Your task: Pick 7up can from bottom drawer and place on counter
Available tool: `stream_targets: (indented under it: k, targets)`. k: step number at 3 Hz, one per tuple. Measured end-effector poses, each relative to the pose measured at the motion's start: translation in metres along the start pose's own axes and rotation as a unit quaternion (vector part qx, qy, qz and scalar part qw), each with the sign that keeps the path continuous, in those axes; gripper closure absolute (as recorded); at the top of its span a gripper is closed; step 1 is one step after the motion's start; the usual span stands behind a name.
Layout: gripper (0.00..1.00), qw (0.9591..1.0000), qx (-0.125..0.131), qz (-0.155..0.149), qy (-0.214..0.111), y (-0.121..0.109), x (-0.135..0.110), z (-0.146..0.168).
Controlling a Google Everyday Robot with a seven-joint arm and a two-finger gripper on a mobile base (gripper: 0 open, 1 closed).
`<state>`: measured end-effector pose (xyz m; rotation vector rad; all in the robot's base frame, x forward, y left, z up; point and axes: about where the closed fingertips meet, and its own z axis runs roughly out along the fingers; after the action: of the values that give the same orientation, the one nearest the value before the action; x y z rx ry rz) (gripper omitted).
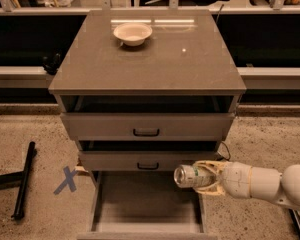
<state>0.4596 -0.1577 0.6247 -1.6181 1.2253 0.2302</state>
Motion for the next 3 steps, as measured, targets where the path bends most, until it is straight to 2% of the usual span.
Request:
stream_targets:
  k: [1,2,3]
  targets:
    - [1.0,1.0,0.001,-0.003,-0.001,-0.003,-0.002,0.0]
    - [1.0,0.9998,0.005,-0.018,-0.004,-0.018,-0.013,0.001]
    - [1.0,0.9988,0.023,-0.044,-0.001,-0.063,-0.046,-0.017]
